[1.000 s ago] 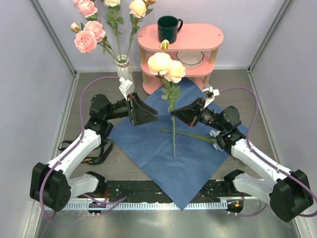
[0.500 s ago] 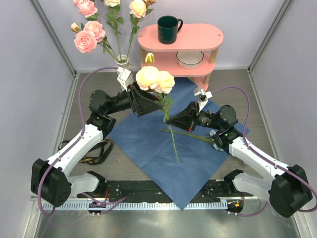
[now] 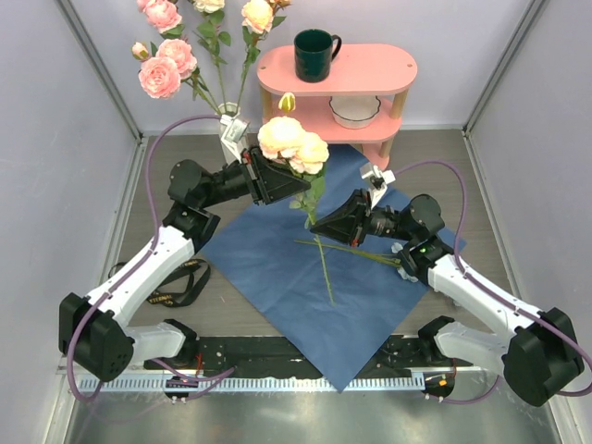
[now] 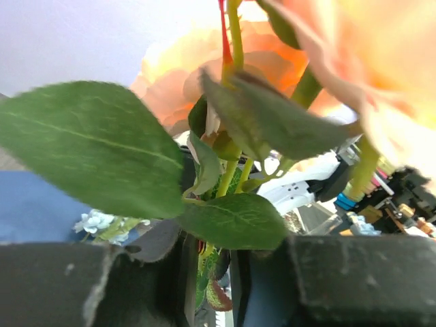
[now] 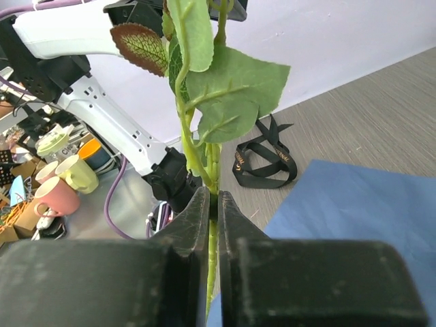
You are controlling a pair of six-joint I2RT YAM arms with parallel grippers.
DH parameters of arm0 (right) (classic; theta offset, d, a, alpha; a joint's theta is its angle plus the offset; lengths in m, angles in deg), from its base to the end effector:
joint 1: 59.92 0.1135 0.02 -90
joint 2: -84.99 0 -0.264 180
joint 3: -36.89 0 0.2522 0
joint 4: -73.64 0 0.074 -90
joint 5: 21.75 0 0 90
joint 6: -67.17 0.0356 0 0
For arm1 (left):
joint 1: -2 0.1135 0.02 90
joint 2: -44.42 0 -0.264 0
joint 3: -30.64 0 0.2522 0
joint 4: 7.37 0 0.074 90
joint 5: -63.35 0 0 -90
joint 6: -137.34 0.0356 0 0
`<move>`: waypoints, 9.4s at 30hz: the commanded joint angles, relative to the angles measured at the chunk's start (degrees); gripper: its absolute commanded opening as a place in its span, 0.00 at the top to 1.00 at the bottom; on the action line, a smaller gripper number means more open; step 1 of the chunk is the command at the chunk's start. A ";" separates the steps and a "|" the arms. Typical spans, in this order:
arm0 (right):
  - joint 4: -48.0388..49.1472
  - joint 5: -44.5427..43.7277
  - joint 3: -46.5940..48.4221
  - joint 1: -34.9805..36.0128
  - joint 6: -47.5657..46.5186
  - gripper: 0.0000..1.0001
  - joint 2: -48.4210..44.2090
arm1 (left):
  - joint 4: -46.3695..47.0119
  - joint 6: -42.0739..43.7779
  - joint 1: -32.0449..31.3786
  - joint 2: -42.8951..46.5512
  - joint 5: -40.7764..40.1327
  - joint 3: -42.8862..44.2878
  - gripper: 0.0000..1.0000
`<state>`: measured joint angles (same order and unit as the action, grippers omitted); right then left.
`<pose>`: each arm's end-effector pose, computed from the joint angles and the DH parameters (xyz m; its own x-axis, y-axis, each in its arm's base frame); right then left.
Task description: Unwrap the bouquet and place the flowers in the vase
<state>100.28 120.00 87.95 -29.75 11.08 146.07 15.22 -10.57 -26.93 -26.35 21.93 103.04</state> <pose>0.1871 0.1411 0.3282 -0.3313 0.2069 -0.9206 -0.9361 0.0501 0.3482 0.2270 -0.1560 0.4100 -0.5875 -0.3157 -0.7451 0.7922 -0.0363 -0.6092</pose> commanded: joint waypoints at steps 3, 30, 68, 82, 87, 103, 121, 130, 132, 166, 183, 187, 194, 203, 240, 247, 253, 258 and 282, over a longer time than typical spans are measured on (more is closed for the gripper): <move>-7.08 -5.32 4.09 0.50 -5.69 0.60 -3.94 | -12.25 11.92 -0.34 3.25 -4.36 5.87 0.88; -35.04 -55.35 3.92 0.41 -14.05 0.21 -15.55 | -8.07 82.93 -0.43 -13.25 -70.28 37.77 1.00; -34.69 -54.74 2.25 0.41 -14.05 0.21 -14.94 | 0.56 75.84 4.85 -34.09 -82.76 43.15 0.80; -34.86 -52.89 2.86 0.33 -9.39 0.22 -10.90 | -22.90 52.30 4.85 -21.54 -82.07 32.52 0.00; -35.22 -52.54 3.48 0.41 -7.29 0.22 -8.96 | -29.94 46.40 4.93 -17.31 -81.45 29.96 0.00; -47.68 -66.92 8.66 0.41 9.67 0.24 -0.09 | -45.67 29.89 5.55 -0.88 -65.55 17.51 0.00; -71.51 -73.98 12.63 0.32 46.13 0.32 18.38 | -56.93 33.29 5.72 23.12 -43.15 1.40 0.01; -83.99 -79.07 12.10 -0.82 60.83 0.37 19.43 | -58.77 37.42 5.72 21.11 -33.55 -1.94 0.02; -84.70 -79.43 11.14 -1.17 62.15 0.38 19.52 | -59.03 38.22 5.72 19.71 -31.62 -2.38 0.02; -79.34 -79.96 7.35 -3.37 66.64 0.65 22.42 | -53.32 35.67 9.58 13.54 -23.79 -8.27 0.09; -69.10 -88.39 7.44 -3.28 48.13 0.99 4.43 | -51.48 33.40 10.29 16.09 -22.48 -10.03 0.08; -50.64 -82.35 2.01 -3.28 22.92 0.99 -5.60 | -46.66 27.25 10.29 16.01 -16.08 -11.08 0.08; -28.90 -54.95 -3.03 -3.37 -5.76 0.99 -17.31 | -31.10 11.69 10.29 14.43 -5.35 -13.02 0.07; -16.86 -13.91 0.67 -3.28 -8.78 0.99 -10.64 | -5.78 -5.63 7.67 11.00 2.58 -11.88 0.08; 2.22 -11.32 0.23 -2.75 10.47 0.99 -8.08 | -13.51 6.59 -7.19 0.63 0.64 -4.58 0.69; 3.98 -9.21 0.32 -2.66 10.91 0.99 -6.68 | -10.78 4.74 -8.34 -1.83 2.66 -3.88 0.75; 1.27 -6.75 1.02 -2.49 7.93 0.99 -6.59 | -9.29 3.95 -8.78 -2.36 4.59 -3.61 0.76; -2.08 -6.57 1.81 -2.40 5.38 0.99 -7.64 | -9.55 4.03 -8.78 -2.36 5.12 -3.70 0.88; -37.41 -51.13 3.84 -2.14 -10.18 0.11 -18.45 | -53.68 47.00 -8.69 7.31 -67.97 21.60 1.00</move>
<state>66.53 75.08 91.20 -31.91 2.75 127.34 -38.11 27.05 -35.56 -17.25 -23.47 118.16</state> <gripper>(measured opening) 0.898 0.024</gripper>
